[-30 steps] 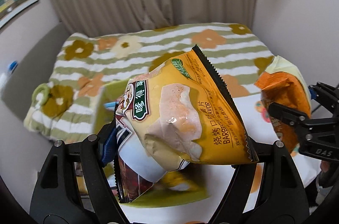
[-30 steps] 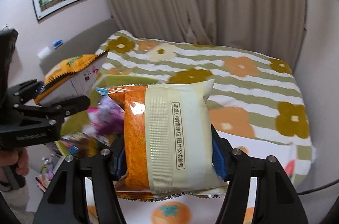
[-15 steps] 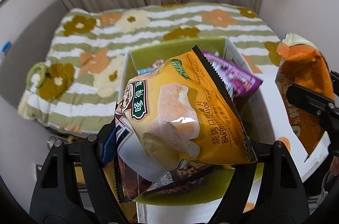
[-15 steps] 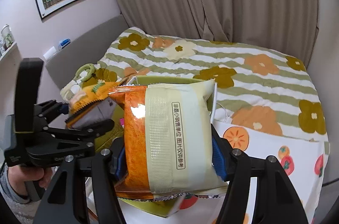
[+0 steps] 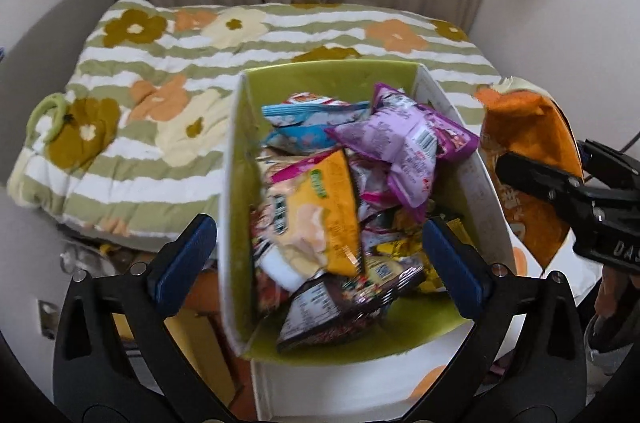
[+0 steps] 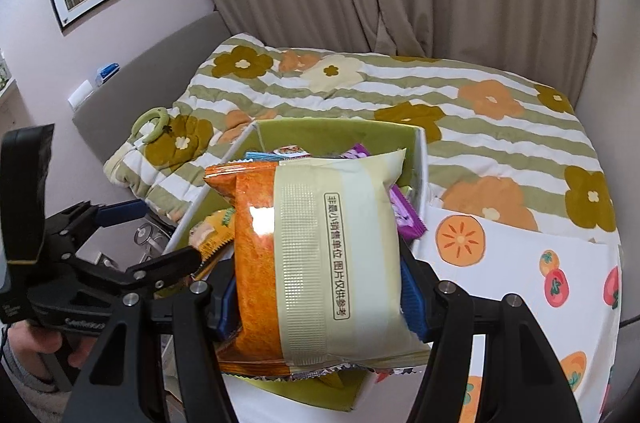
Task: Organize snacks
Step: 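Carry both bags into the green box and open both tools to release them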
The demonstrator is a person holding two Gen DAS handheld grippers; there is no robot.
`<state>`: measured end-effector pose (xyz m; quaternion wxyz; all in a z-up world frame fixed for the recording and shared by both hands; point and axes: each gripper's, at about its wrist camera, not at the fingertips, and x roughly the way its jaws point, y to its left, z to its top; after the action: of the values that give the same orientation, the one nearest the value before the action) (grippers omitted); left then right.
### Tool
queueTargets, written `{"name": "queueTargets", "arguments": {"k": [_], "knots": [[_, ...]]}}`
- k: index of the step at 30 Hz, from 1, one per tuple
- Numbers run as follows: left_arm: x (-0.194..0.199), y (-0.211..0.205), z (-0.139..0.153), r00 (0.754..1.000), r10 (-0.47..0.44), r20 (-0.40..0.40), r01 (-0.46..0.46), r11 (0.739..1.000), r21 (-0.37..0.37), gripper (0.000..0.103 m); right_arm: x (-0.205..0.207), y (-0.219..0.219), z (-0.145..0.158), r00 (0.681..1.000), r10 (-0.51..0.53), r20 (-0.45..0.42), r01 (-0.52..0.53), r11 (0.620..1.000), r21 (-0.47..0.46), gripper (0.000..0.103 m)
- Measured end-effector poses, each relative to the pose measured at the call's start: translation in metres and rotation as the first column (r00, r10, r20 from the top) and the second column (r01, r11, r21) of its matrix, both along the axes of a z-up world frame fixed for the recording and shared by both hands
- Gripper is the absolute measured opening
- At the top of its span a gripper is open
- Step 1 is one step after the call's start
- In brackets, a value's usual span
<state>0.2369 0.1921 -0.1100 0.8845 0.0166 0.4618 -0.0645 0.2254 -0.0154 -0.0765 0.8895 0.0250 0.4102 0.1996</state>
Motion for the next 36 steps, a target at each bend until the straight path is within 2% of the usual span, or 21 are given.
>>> {"name": "queueTargets", "arguments": {"k": [3, 6, 9, 10, 13, 14, 19, 25, 32, 36], "knots": [[-0.004, 0.007, 0.000, 1.000, -0.001, 0.001, 0.001, 1.000, 0.001, 0.102, 0.002, 0.008, 0.003, 1.000, 0.016, 0.008, -0.016, 1.000, 0.016, 0.060], [-0.004, 0.015, -0.004, 0.999, 0.031, -0.006, -0.031, 0.999, 0.039, 0.102, 0.006, 0.024, 0.000, 1.000, 0.026, 0.013, -0.026, 0.999, -0.030, 0.060], [-0.008, 0.025, -0.010, 0.999, 0.047, -0.009, -0.046, 0.998, 0.048, 0.102, 0.011, 0.036, -0.009, 0.998, 0.060, -0.012, -0.060, 0.998, -0.033, 0.062], [-0.009, 0.028, -0.013, 0.999, 0.049, -0.013, -0.048, 0.998, 0.048, 0.102, 0.012, 0.038, -0.011, 0.998, 0.055, -0.013, -0.055, 0.998, -0.040, 0.067], [-0.008, 0.036, -0.026, 0.998, 0.052, -0.039, -0.050, 0.998, 0.036, 0.102, 0.006, 0.040, -0.016, 0.999, 0.034, 0.026, -0.032, 0.997, -0.076, 0.095], [-0.007, 0.038, -0.031, 0.997, 0.053, -0.049, -0.051, 0.998, 0.036, 0.102, 0.004, 0.041, -0.018, 0.999, 0.027, 0.034, -0.024, 0.996, -0.089, 0.096], [-0.007, 0.040, -0.038, 0.996, 0.068, -0.065, -0.066, 0.997, 0.035, 0.102, 0.001, 0.032, -0.030, 1.000, 0.000, 0.002, 0.000, 0.995, -0.103, 0.096], [-0.019, 0.029, -0.029, 0.996, 0.081, -0.040, -0.079, 0.995, 0.056, 0.102, -0.007, 0.022, -0.022, 1.000, -0.005, 0.019, 0.007, 0.995, -0.095, 0.096], [-0.054, 0.010, -0.007, 0.993, 0.122, 0.002, -0.121, 0.990, 0.075, 0.102, -0.036, -0.002, -0.004, 0.997, -0.002, 0.073, 0.005, 0.999, -0.049, 0.096], [-0.088, -0.015, 0.019, 0.991, 0.123, 0.058, -0.127, 0.990, 0.065, 0.102, -0.069, -0.026, 0.014, 0.992, -0.009, 0.126, 0.013, 0.999, -0.031, 0.096]]}}
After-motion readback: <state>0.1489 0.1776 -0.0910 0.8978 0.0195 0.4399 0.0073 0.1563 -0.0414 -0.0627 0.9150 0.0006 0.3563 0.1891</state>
